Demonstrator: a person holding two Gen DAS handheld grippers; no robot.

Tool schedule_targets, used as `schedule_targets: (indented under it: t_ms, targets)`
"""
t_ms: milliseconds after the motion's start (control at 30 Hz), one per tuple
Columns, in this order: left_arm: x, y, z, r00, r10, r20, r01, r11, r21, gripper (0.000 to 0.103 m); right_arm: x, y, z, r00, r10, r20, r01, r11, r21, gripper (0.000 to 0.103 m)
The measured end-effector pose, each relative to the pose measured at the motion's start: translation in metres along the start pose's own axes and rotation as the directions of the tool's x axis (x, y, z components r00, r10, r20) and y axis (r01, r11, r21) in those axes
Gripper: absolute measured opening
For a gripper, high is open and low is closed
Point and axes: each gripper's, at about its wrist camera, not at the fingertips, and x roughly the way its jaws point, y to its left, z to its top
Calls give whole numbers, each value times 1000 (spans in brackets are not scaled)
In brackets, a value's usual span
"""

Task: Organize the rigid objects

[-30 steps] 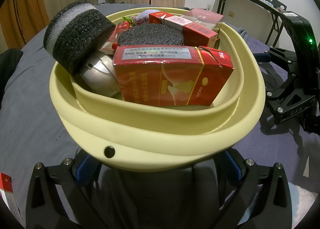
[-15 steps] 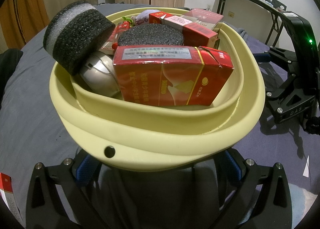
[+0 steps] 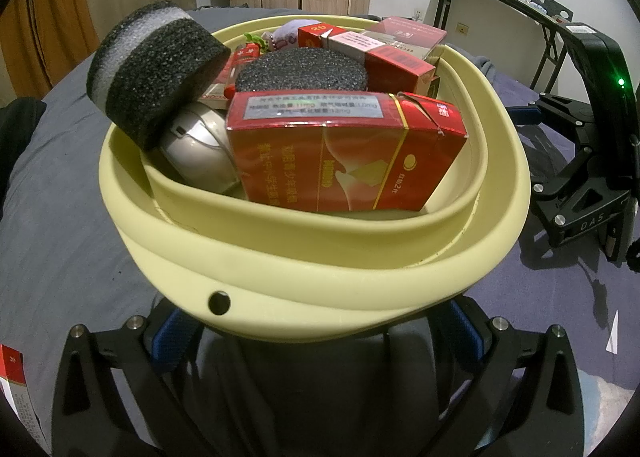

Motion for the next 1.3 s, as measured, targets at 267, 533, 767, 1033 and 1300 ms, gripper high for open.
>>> schedule_targets:
  t_ms: [267,533,767,1033,1300]
  targets:
    - [4,0,2,1000,-1,1,1,1000,-1,103,1,3,0,1000,2,0,-2,1000,3,103]
    - [18,-11,12,1000,2,1,-2,1000,-1,103,3,3,0,1000,-13,3,13,1000,-8,103]
    - [18,-11,12,1000,1,3,-1,1000,-2,103,0,1,0,1000,-8,4,8,1000,-4,103]
    - [21,-16,25,1000,-6,3,6,1000,-7,103,-3,3,-1,1000,16,0,-16,1000,16,103]
    - [33,-23,37,1000,3,1,-3,1000,-3,103,-15,18,-3,1000,-2,1,2,1000,1,103]
